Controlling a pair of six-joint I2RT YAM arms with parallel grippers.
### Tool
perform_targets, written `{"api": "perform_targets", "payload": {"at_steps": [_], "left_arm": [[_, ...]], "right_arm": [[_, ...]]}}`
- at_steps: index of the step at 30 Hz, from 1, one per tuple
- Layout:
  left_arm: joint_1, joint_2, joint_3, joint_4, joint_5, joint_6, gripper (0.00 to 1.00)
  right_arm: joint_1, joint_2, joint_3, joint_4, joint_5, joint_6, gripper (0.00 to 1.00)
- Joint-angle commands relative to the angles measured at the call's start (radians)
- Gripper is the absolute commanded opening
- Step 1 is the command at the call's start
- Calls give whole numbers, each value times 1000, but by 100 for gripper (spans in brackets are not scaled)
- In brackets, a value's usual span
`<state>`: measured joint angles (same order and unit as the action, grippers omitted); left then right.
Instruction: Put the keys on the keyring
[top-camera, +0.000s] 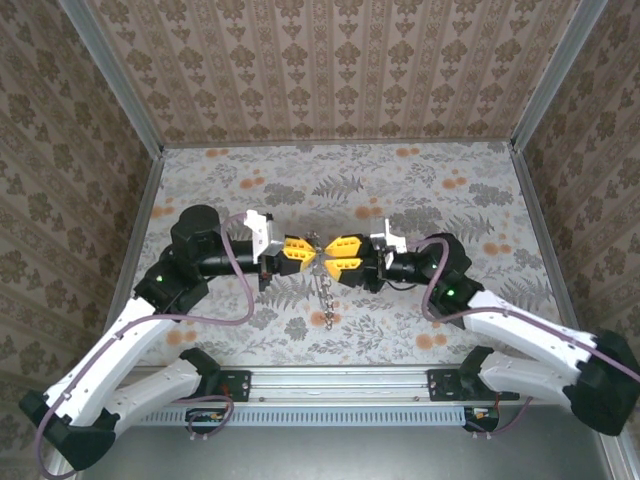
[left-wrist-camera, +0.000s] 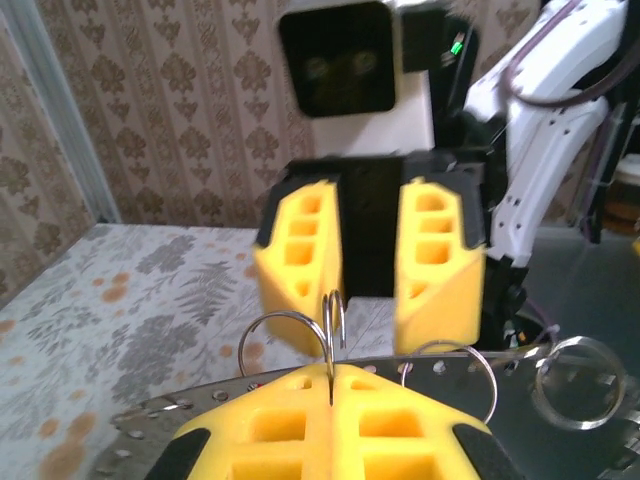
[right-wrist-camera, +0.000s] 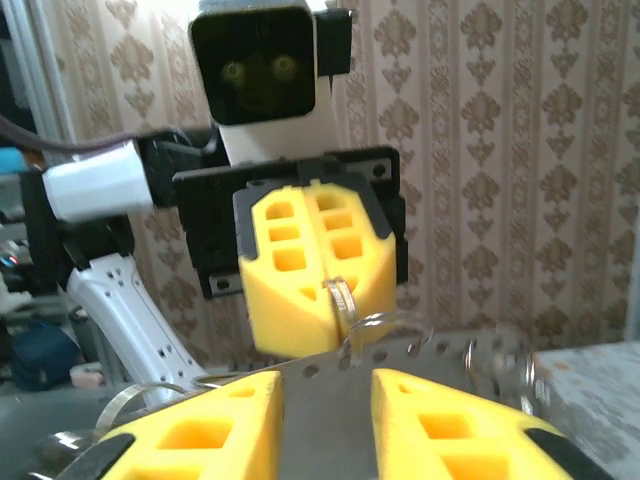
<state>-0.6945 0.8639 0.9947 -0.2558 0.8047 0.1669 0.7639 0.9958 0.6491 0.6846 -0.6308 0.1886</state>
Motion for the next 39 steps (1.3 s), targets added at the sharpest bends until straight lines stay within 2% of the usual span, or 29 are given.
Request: {"api": "perform_targets", "payload": {"at_steps": [1,5,11,22,39], "left_arm": [[-23,39,90,-228,-111,176,0],[-90,119,175,-398,-246,290,0],[-152,176,219,-491,-326,338,0],[-178,198,240,-556,-321,356,0],[-194,219,249,-561,-289,358,0]], "right_arm": [[7,-100,66,-432,103,-252,31],[8,-118,98,-563,96,-313,31],[24,-70,116,-607,91,-356,28],[31,-36,124,-668,134,-409,26],[52,10,133,-591,71,-387,26]]}}
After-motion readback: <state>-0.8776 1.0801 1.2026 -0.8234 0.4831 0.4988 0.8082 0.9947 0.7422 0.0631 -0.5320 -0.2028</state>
